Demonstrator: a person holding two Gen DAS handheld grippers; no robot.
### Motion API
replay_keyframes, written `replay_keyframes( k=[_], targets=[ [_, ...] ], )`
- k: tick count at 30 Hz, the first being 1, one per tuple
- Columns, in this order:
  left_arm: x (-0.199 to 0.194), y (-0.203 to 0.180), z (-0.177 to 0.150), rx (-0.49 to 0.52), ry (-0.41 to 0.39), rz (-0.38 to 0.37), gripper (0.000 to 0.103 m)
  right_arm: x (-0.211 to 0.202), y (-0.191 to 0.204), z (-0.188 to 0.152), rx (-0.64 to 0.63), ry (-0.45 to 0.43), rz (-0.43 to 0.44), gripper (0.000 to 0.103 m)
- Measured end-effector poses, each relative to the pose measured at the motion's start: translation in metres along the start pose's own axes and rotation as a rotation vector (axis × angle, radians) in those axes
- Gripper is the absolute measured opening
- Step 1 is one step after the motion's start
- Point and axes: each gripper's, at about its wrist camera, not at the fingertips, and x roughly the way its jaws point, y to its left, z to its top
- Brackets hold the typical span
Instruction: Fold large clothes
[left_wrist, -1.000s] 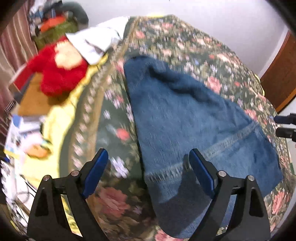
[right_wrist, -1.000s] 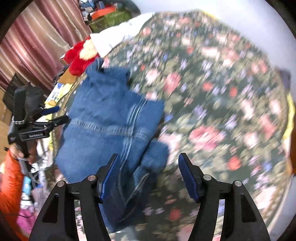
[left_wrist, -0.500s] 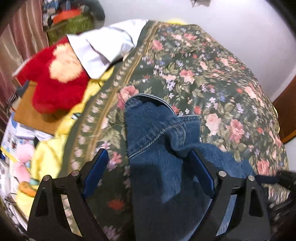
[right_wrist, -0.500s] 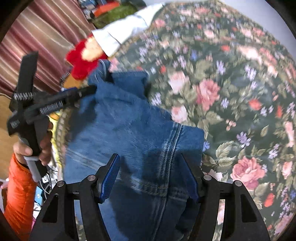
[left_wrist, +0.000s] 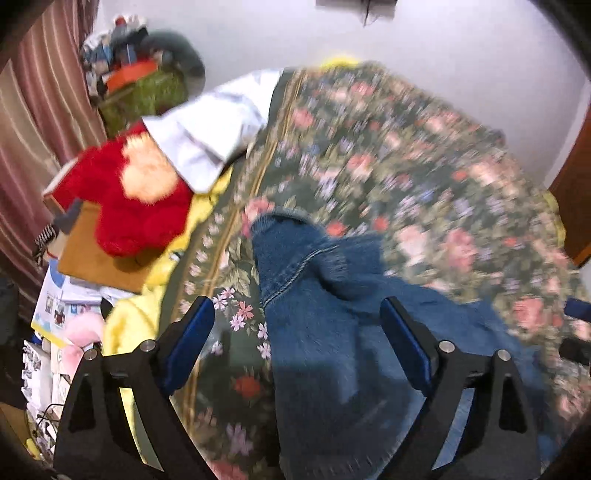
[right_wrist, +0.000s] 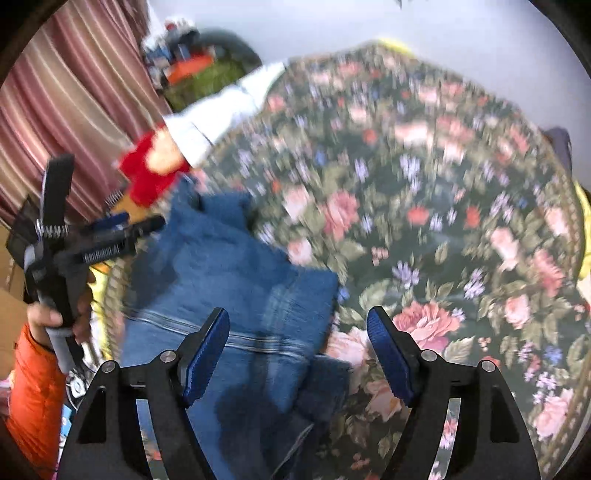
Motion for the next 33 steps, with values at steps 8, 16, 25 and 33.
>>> replay_keyframes(
  k=[8, 16, 25, 33],
  targets=[
    [-0.167, -0.016, -0.021, 0.053, -0.307, -0.064, 0.092, -0.133, 0.058, -0.015, -0.095, -0.34, -0.007, 0.075],
    [-0.286, -0.033, -0.068, 0.01, -0.546, -0.157, 0.092, -0.243, 0.105, -0.069, -0.161, -0.645, -0.067, 0.075],
    [-0.338, -0.057, -0.126, -0.003, -0.661, -0.128, 0.092, -0.267, 0.137, -0.127, -0.214, -0.735, -0.166, 0.093],
    [-0.343, -0.069, -0.148, -0.009, -0.661, -0.095, 0.092, -0.271, 0.144, -0.158, -0.187, -0.743, -0.201, 0.103]
  ],
)
